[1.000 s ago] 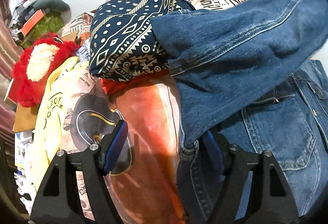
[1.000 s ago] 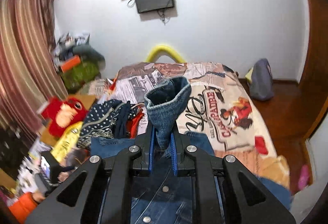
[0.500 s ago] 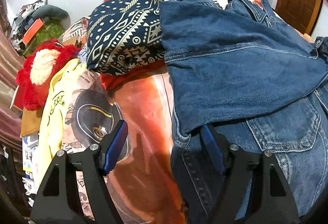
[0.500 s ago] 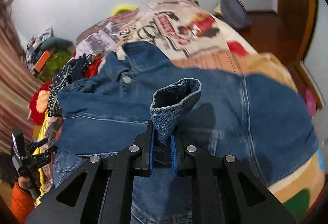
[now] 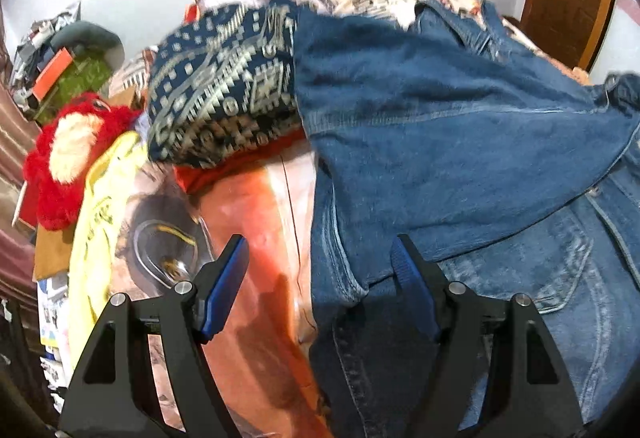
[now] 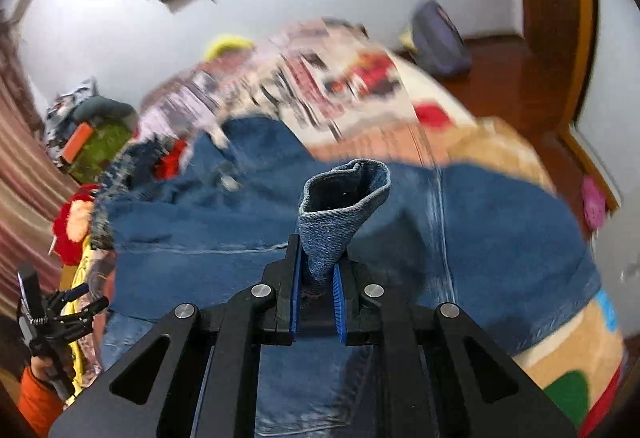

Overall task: Fold large clothes
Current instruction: 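Grasp the other sleeve cuff with the right gripper and lift it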

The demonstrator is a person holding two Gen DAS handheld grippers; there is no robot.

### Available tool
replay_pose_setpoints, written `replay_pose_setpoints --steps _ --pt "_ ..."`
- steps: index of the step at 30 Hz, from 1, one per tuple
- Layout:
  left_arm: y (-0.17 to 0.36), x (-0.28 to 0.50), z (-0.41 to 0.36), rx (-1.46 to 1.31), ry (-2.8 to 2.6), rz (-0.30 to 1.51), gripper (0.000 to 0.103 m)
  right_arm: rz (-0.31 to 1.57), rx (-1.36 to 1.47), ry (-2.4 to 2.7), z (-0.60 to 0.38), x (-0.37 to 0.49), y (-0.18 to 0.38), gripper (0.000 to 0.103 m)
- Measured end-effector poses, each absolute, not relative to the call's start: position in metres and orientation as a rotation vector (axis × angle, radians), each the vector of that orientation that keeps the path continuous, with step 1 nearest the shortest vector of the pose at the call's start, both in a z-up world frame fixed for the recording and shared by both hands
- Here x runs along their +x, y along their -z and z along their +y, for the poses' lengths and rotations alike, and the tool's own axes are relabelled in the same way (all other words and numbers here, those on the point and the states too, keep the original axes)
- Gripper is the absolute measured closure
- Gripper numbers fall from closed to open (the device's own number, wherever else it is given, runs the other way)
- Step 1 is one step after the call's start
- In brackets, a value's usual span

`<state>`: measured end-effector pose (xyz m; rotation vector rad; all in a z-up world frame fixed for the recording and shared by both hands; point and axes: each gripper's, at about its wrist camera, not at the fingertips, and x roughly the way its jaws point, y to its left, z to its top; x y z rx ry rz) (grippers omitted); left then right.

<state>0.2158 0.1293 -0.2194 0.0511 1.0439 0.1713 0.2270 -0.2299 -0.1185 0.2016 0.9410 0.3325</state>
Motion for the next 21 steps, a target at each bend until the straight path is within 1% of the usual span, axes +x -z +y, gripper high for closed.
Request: replay_pose_setpoints --steps 4,8,11,16,20,21 --pt "0.224 0.21 0.132 0.022 -0.15 1.061 0.03 1.041 0.265 -0.304 -0.245 0.23 0.154 0.089" --pt "0.216 0.201 0.133 0.028 -0.128 1.059 0.03 1.068 0.308 -0.27 -0.257 0.221 0.161 0.083" --pt "0.203 0.197 0.129 0.036 -0.117 1.036 0.03 1.065 0.307 -0.254 -0.263 0.215 0.154 0.079" --pt "0.172 0.205 0.113 0.03 -0.078 0.963 0.03 0.995 0.189 -0.227 -0.269 0.204 0.126 0.078" --pt "0.142 0.222 0.09 0.057 -0.032 0.888 0.03 0.926 0.151 -0.204 -0.278 0.198 0.1 0.078" --pt "0.136 0.226 0.085 0.058 -0.021 0.871 0.03 0.898 0.153 -0.204 -0.281 0.196 0.093 0.076"
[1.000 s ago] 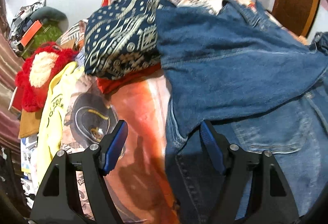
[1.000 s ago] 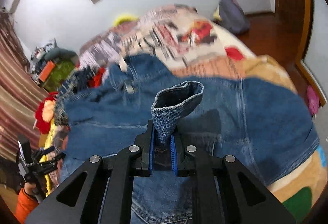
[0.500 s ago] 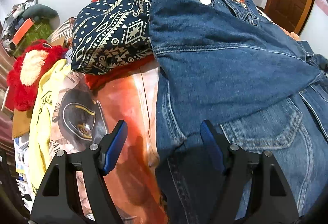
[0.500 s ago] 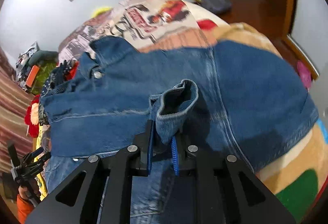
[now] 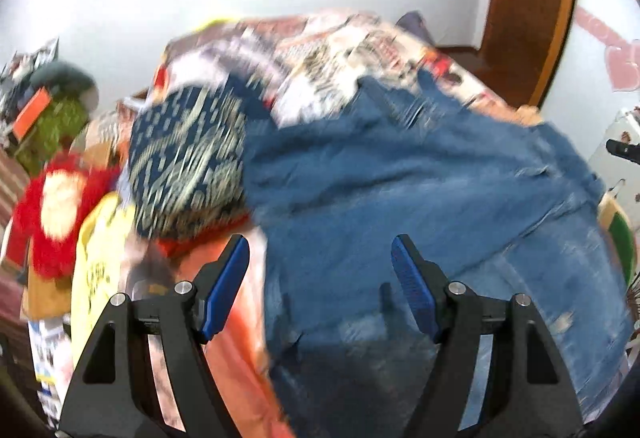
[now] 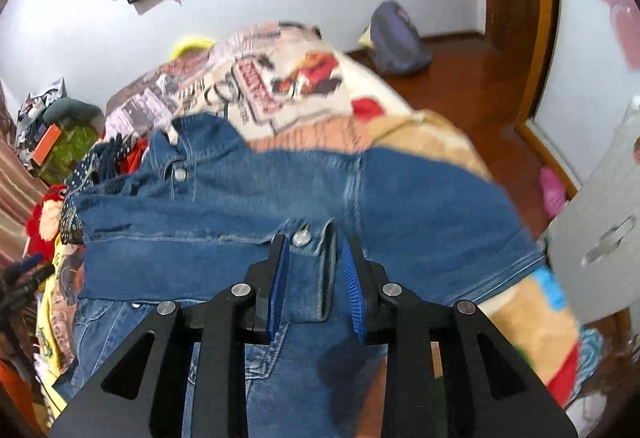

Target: Fold large clothes

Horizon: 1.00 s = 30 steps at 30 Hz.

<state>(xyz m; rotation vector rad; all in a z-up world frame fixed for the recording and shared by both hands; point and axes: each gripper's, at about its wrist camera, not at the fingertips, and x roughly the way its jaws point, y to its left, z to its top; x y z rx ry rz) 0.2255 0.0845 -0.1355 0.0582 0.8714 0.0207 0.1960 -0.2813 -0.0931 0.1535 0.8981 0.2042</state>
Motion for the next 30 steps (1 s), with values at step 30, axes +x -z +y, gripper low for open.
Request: replay_pose_setpoints --steps 30 --pt "0.177 0.317 -0.044 0.024 0.167 0.983 0.016 1.046 0.754 0.049 -0.44 0.216 0.207 0.033"
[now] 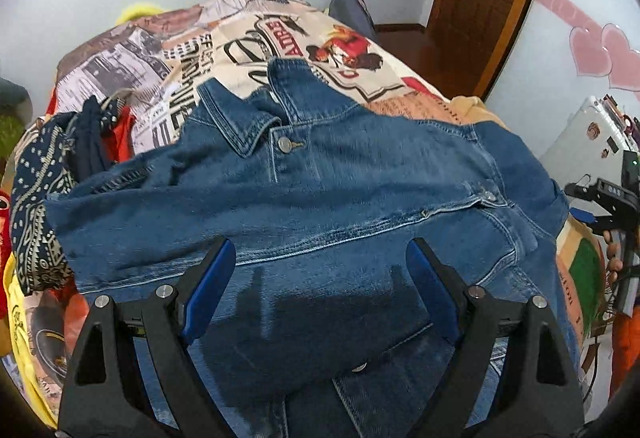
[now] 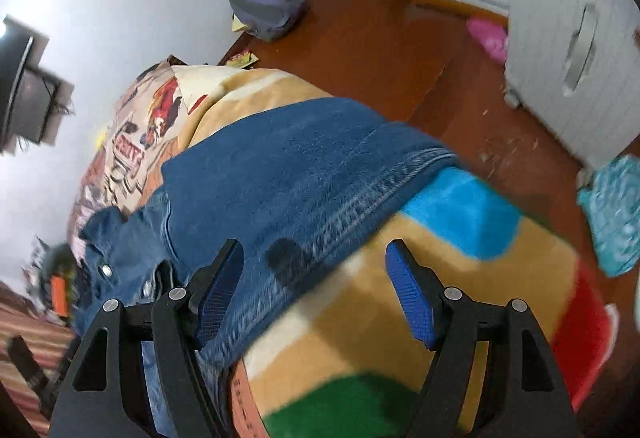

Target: Fold large clothes

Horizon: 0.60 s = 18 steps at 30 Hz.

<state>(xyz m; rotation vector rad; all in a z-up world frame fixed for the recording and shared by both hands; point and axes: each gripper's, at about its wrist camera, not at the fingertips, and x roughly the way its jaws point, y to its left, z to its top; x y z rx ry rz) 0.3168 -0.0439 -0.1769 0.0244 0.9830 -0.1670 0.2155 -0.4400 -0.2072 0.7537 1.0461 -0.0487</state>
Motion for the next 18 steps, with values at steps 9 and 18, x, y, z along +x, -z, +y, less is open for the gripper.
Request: replay_pose_setpoints --steps 9,18 --pt "0.187 0.323 -0.048 0.019 0.168 0.999 0.016 1.03 0.784 0.169 -0.448 0.246 0.222 0.033" --pt "0.17 0.31 -0.046 0.067 0.156 0.942 0.016 1.03 0.631 0.277 -0.437 0.245 0.195 0.084"
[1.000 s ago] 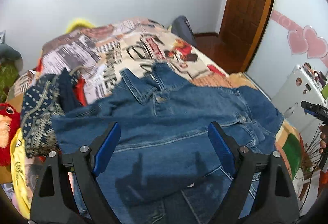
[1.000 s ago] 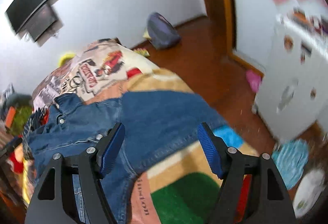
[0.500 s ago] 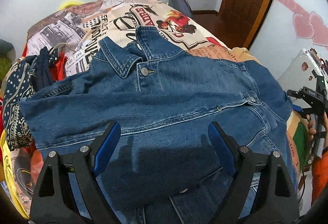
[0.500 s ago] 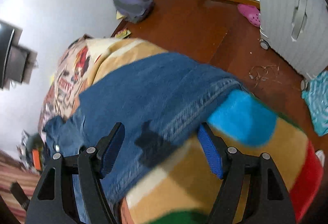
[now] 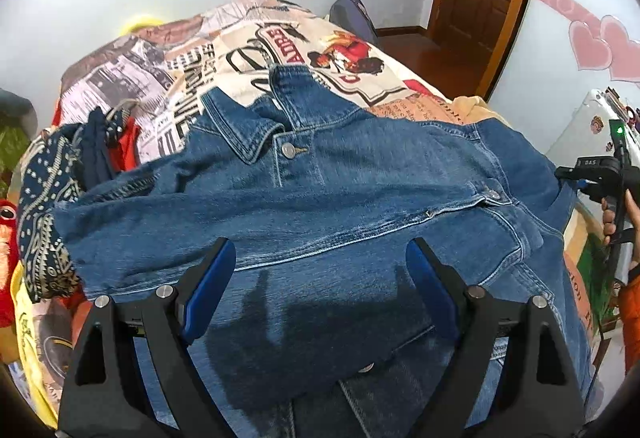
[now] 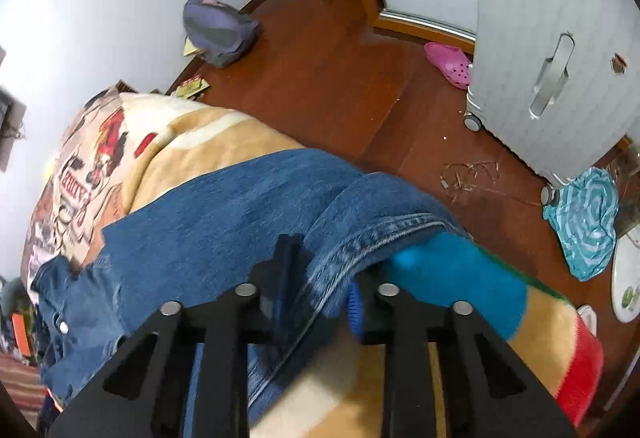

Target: Fold large clothes

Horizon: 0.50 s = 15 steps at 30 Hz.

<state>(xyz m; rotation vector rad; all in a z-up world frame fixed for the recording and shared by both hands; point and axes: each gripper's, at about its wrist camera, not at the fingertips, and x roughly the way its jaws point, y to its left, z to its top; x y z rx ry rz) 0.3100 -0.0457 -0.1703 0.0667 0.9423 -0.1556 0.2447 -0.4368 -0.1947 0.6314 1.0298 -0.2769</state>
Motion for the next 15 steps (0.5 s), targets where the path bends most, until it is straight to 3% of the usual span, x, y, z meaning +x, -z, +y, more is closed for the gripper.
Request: replay_pose_setpoints --steps 8,15 --pt "0.15 0.291 -0.034 0.077 0.142 0.881 0.016 0.89 0.52 0.171 -0.408 0.231 0.128 0.092" --pt "0.141 0.276 -0.019 0.067 0.128 0.857 0.016 0.732 0.322 -0.051 -0.326 0.222 0.058 0.093"
